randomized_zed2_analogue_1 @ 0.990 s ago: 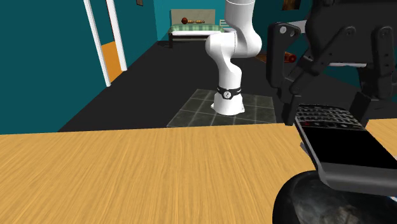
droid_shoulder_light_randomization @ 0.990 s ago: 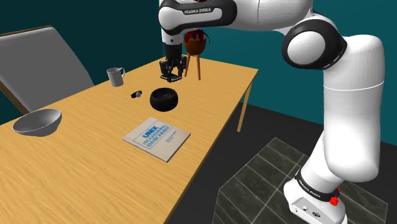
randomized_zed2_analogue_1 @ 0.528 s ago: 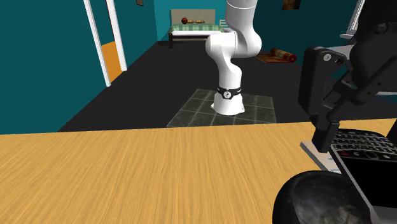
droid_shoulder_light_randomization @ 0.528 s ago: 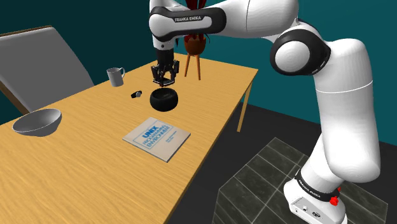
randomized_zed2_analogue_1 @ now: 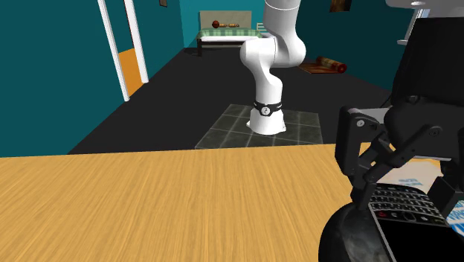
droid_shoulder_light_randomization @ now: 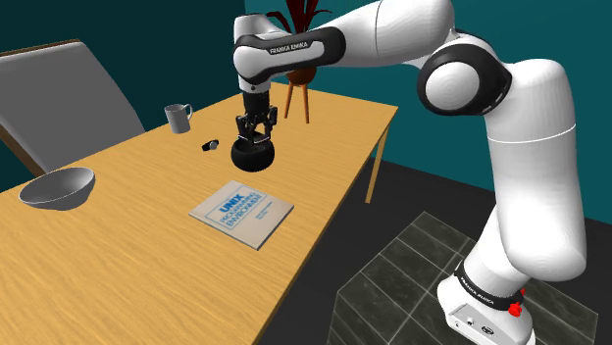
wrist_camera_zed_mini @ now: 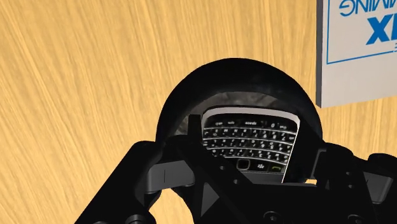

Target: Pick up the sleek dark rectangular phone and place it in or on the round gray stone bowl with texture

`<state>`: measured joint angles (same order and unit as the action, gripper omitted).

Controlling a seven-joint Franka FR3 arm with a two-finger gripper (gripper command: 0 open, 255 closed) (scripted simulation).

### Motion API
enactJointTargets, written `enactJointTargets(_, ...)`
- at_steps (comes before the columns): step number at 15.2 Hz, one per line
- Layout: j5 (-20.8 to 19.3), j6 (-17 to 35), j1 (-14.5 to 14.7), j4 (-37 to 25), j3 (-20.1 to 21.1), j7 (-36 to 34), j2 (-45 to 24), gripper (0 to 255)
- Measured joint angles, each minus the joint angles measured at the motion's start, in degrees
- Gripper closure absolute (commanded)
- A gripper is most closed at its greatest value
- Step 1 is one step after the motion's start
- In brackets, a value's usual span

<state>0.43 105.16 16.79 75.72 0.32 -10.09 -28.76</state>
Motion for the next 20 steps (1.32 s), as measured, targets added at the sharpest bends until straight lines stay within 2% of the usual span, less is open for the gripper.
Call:
enactJointTargets(8, 0.0, 1.8, 0.0, 1.4, 0.0, 0.0, -0.3, 255)
enactJointTargets(9, 0.0, 1.8, 0.0, 1.4, 0.0, 0.0, -0.3, 0)
enactJointTargets(15, 0.0, 1.8, 0.0, 1.4, 0.0, 0.0, -0.3, 0)
enactJointTargets(20, 0.0, -4.3, 0.0, -4.1, 0.0, 0.0, 0.2, 0)
